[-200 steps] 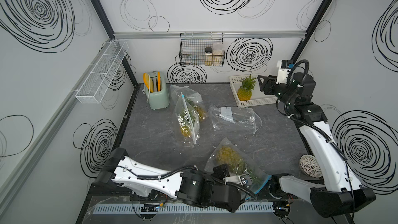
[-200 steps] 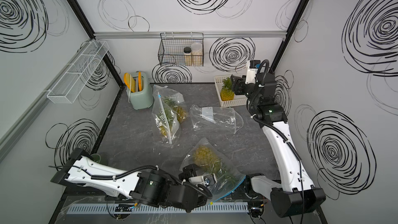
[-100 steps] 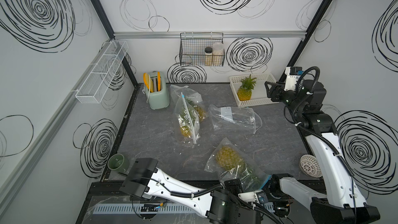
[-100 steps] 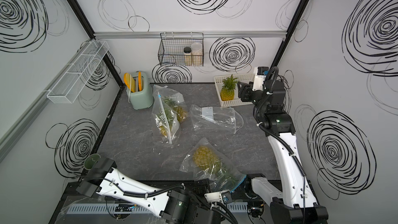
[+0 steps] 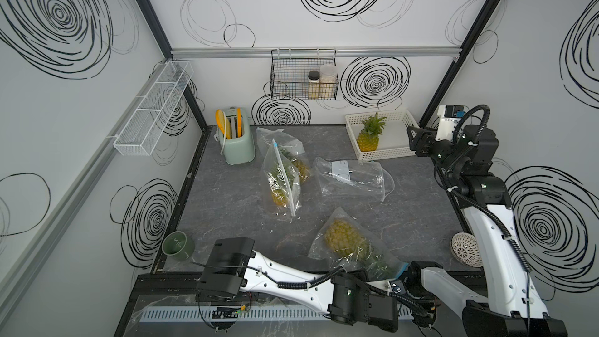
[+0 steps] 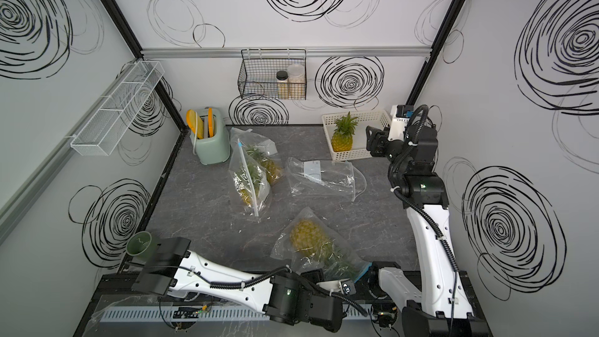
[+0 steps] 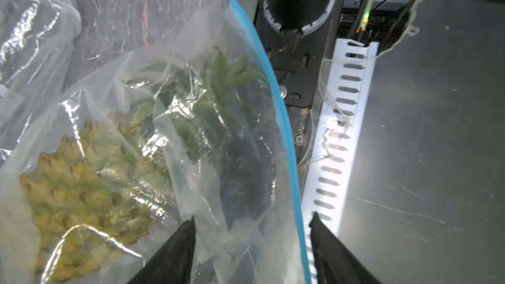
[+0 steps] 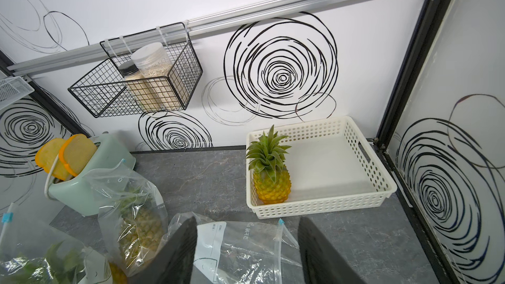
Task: Open the zip-top bag and take out the pineapple
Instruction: Adjust the zipper food storage bag at the center of the board.
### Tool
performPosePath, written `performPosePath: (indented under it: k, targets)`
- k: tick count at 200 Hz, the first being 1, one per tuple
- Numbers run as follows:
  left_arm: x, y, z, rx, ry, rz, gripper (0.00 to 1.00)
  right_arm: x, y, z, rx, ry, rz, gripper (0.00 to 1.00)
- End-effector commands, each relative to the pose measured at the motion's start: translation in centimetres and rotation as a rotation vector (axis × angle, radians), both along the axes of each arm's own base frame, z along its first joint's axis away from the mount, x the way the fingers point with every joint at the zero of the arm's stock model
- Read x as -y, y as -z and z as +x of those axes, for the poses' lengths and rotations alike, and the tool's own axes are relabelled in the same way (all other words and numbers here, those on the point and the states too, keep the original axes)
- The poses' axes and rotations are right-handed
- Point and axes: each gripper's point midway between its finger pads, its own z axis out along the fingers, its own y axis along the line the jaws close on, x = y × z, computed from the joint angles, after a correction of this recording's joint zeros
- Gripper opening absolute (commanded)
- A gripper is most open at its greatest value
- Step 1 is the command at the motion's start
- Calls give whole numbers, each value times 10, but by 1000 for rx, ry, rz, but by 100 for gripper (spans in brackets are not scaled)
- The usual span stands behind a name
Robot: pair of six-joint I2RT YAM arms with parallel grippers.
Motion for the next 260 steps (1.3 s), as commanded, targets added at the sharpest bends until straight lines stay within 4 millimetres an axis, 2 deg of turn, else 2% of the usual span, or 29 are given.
performPosePath:
  k: [1,22,60,84,105,156,199,223,260]
  targets:
    - [6,-1,14,-32,-12,-28,31,3,2,-2,0,-4,-11,61]
    - [4,-7,30,-36,-32,-43,0,7,0,0,4,2,-10,61]
    - [-7,-30,71,-3,-106,-85,0,7,1,2,0,-10,-3,61]
    - [-23,-54,107,24,-181,-133,0,5,1,3,0,-22,-4,60]
    - [-43,-68,140,53,-252,-147,0,3,2,2,1,-34,-4,60]
    - [-76,-127,207,137,-394,-266,0,-15,8,-4,-27,-144,6,58]
    - [-112,-151,237,186,-476,-295,0,-45,22,-12,-80,-270,-4,59]
    - [-139,-160,249,219,-535,-293,0,-71,29,-17,-105,-326,-32,59]
    - [-167,-169,252,228,-583,-307,0,-111,42,-25,-140,-413,-65,59]
